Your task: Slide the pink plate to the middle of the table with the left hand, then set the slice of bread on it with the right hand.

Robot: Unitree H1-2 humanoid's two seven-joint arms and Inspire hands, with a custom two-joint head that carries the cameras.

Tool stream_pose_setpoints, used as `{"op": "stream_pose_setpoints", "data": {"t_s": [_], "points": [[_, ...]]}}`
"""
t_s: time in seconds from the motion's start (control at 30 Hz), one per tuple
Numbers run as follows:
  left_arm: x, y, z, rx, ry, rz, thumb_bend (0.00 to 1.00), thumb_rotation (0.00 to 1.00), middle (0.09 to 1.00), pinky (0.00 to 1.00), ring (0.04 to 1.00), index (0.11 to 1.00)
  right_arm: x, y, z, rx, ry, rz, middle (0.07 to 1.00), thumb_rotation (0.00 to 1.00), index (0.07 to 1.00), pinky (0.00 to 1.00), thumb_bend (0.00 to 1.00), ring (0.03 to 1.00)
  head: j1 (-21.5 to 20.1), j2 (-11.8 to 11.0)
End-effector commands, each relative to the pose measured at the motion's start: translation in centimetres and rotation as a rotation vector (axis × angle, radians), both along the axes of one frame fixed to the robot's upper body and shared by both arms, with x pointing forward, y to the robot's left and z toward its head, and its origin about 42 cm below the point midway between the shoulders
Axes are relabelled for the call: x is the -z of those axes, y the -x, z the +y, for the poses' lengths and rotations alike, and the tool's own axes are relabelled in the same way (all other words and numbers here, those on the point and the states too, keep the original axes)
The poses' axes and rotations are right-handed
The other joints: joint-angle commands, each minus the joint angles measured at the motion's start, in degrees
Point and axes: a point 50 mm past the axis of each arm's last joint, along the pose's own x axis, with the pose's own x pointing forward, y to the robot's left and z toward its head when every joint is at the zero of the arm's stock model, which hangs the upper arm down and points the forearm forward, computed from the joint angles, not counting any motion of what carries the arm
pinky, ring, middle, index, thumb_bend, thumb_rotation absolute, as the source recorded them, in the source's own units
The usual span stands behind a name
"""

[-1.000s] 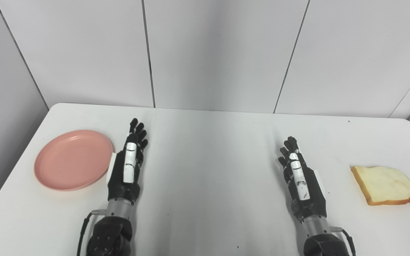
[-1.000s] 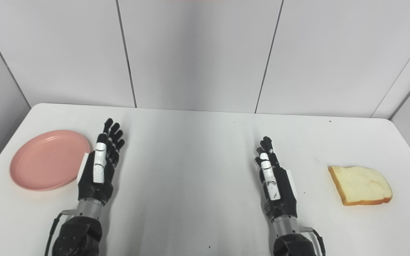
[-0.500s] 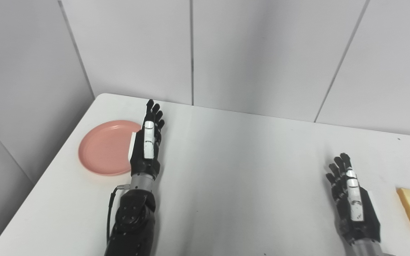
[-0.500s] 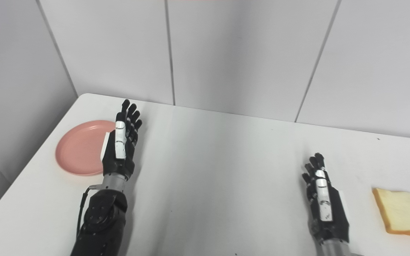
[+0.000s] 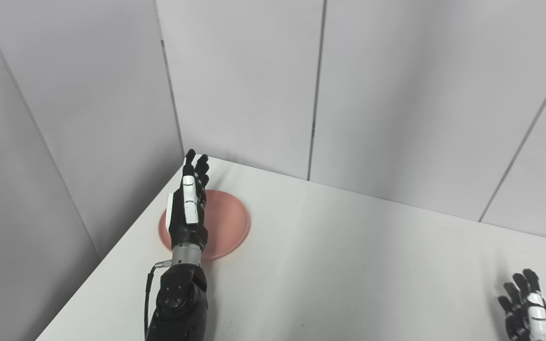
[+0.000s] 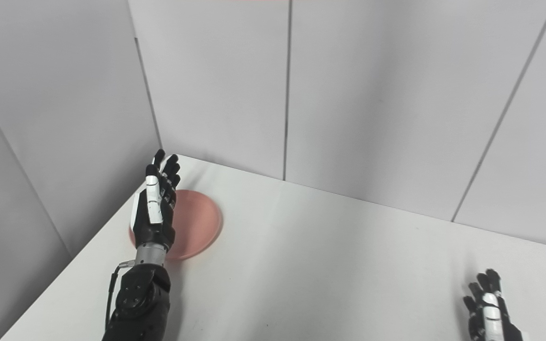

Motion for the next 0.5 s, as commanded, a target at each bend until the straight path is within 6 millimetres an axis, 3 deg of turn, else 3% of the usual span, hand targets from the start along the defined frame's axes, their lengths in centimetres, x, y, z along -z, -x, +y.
{"op": "stream_pose_setpoints", "data": {"t_s": [0.0,0.47], "points": [[-2.6,-0.6,1.5,-0.05,-0.054,-0.094,0.78,1.0,0.891,0.94,0.923,0.887,-1.5,-0.5,-0.3,-0.006,0.005,-0.055,0.999,0.84,1.0,1.0,0.61,0.994,-0.03,-0.15],[-2.0,0.2,6.0,-0.191,-0.007,-0.06,0.82,1.0,0.841,0.96,0.882,0.823,-1.6,-0.2,-0.2,-0.009,0.015,-0.053,0.992,0.85,0.989,1.0,0.63,0.985,0.55,-0.08]]}}
